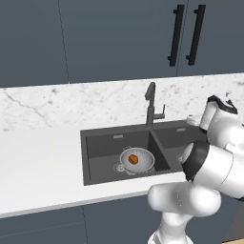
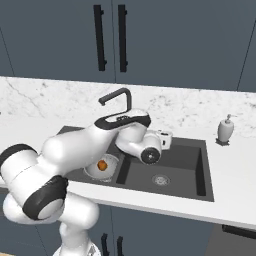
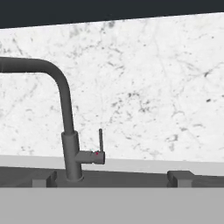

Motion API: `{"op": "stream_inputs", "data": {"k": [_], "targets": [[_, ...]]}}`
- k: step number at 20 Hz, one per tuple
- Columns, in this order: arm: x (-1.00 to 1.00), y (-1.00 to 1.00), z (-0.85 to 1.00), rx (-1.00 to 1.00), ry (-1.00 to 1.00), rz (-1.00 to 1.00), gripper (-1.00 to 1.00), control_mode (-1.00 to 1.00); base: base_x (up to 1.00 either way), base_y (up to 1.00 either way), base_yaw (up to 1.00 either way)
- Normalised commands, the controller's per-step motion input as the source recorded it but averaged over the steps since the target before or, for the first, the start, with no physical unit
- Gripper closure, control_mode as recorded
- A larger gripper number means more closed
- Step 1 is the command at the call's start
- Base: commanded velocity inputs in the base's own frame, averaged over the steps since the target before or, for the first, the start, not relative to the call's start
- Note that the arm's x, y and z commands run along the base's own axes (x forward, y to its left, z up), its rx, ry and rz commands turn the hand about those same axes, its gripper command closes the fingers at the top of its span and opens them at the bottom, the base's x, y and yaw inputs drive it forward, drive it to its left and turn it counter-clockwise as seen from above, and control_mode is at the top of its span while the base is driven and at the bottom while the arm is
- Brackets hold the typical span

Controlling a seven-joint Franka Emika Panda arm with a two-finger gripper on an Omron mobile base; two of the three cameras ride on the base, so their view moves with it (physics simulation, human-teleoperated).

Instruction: Put the colander in the sink, put the peach in the colander, and turn on the sink faucet and pour water over the colander.

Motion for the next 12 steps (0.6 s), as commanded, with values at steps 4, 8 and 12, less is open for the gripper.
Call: {"op": "stream_inputs", "data": {"k": [4, 8, 12], "targets": [[0.42, -0.12, -0.47, 0.0, 0.0, 0.0, -1.0, -1.0, 0.0, 0.0, 0.0], [0.46, 0.0, -0.4, 0.0, 0.0, 0.0, -1.0, -1.0, 0.0, 0.0, 0.0], [0.51, 0.0, -0.31, 0.0, 0.01, 0.0, -1.0, -1.0, 0.0, 0.0, 0.0]]}}
